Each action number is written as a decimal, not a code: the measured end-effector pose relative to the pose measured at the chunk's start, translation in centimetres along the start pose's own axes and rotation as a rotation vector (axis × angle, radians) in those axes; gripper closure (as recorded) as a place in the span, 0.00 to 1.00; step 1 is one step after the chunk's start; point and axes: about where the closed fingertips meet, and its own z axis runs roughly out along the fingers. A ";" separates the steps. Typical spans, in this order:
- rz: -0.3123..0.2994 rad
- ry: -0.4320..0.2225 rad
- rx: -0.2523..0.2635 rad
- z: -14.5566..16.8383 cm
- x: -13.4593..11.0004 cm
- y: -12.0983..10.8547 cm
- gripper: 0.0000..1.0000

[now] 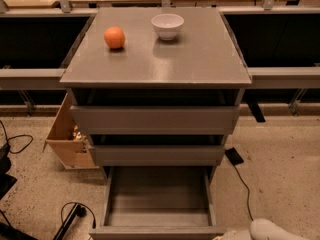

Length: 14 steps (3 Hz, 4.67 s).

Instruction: Close bottom drawer

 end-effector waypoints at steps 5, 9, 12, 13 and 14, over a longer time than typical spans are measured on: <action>-0.111 -0.205 -0.036 13.4 -0.1 -5.0 1.00; -0.220 -0.255 0.145 12.4 -9.1 -17.5 1.00; -0.173 -0.223 0.172 12.8 -9.2 -21.6 1.00; -0.143 -0.210 0.198 12.5 -9.3 -24.3 1.00; -0.136 -0.208 0.205 12.4 -9.3 -24.9 1.00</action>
Offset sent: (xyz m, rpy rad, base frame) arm -0.0103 0.0397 -0.0764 0.0990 0.0538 0.0101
